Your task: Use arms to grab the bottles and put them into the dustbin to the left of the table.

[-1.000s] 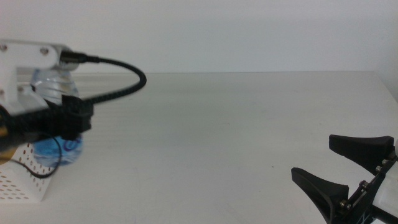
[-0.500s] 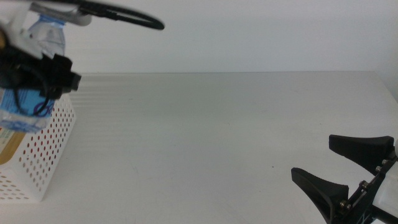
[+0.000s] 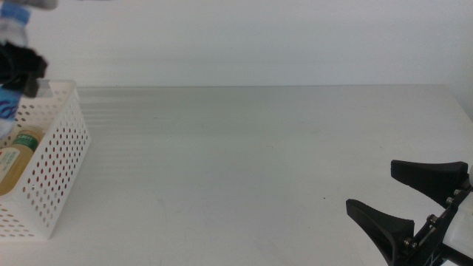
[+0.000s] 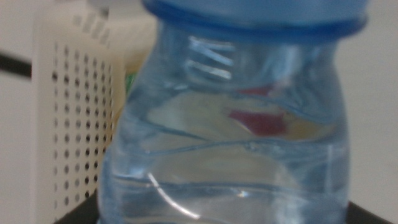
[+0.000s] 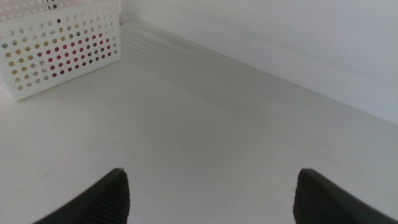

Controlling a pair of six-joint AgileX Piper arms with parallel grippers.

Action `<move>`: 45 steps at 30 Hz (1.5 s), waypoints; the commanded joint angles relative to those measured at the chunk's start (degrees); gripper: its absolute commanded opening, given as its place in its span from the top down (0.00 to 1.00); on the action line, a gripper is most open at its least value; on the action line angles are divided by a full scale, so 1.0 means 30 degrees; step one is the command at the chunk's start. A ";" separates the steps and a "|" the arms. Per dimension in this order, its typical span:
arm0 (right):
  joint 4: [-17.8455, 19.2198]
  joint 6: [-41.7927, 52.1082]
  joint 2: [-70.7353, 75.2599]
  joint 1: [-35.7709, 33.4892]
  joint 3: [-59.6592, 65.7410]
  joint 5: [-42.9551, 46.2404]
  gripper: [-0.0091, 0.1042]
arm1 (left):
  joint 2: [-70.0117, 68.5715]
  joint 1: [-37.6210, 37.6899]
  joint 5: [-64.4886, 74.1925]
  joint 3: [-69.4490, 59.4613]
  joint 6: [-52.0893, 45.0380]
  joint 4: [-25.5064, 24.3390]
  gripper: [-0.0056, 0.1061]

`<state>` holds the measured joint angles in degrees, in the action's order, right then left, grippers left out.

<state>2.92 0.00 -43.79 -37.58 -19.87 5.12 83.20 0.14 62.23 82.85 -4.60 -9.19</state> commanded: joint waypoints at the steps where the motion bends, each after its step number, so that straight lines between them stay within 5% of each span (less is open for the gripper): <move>1: 0.0115 0.0162 0.0083 0.0126 -0.0486 0.1303 0.25 | -0.0107 -0.1221 -0.1007 0.0827 -0.0514 0.0586 0.99; 7: 0.0115 0.0162 0.0083 0.0126 -0.0486 0.1303 0.25 | 0.1426 -0.3619 -0.1114 0.0827 -0.2921 0.2506 0.99; 23: 0.0115 0.0162 0.0083 0.0126 -0.0486 0.1303 0.25 | 0.6228 -0.4114 -0.1148 0.0827 -0.3741 0.2564 0.97; 29: 0.0115 0.0162 0.0083 0.0126 -0.0486 0.1303 0.25 | 0.6718 -0.4114 -0.1152 0.0827 -0.3639 0.2540 0.75; 37: 0.0115 0.0162 0.0083 0.0126 -0.0486 0.1303 0.25 | 0.6718 -0.4114 -0.1105 0.0827 -0.3480 0.2159 0.14; 45: 0.0115 0.0162 0.0083 0.0126 -0.0486 0.1303 0.25 | 0.6060 -0.4114 -0.0707 0.0827 -0.3459 0.2194 0.14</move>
<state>2.92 0.00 -43.79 -37.58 -19.87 5.12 105.63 -12.22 60.18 83.45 -15.77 -3.01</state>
